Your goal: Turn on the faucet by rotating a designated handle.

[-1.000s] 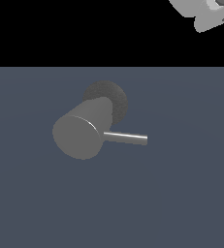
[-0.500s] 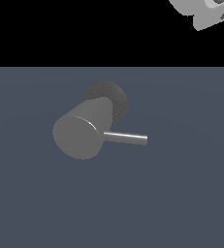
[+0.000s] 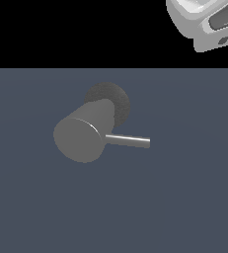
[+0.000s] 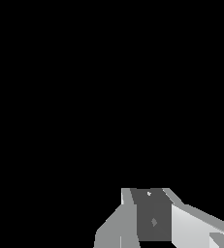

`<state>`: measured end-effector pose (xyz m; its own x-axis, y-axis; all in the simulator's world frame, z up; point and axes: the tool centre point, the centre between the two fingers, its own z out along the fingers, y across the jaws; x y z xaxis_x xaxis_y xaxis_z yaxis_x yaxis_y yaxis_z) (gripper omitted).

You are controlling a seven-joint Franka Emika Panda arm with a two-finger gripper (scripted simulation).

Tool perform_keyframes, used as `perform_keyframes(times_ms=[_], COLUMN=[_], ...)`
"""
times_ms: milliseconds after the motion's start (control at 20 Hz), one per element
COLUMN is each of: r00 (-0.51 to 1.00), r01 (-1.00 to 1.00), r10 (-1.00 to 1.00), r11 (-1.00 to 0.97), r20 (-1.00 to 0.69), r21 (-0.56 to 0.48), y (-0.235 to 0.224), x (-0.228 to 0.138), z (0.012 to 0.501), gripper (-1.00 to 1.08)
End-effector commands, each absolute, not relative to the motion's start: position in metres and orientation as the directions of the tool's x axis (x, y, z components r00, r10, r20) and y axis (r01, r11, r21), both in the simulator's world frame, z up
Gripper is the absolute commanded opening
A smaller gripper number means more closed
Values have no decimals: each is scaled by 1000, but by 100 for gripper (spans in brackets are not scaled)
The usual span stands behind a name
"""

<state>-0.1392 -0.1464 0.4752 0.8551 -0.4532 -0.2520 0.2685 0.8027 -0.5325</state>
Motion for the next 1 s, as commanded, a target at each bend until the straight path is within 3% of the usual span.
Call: perform_keyframes(times_ms=[0, 350, 950], r00=[833, 723, 389], r01=[276, 309, 380], r10=[-464, -483, -400], r11=[819, 865, 890], r20=[-300, -493, -830], r21=[-502, -394, -251], y=[-156, -189, -225], x=[-134, -116, -107], z=[462, 399, 241], gripper=[-100, -100, -100])
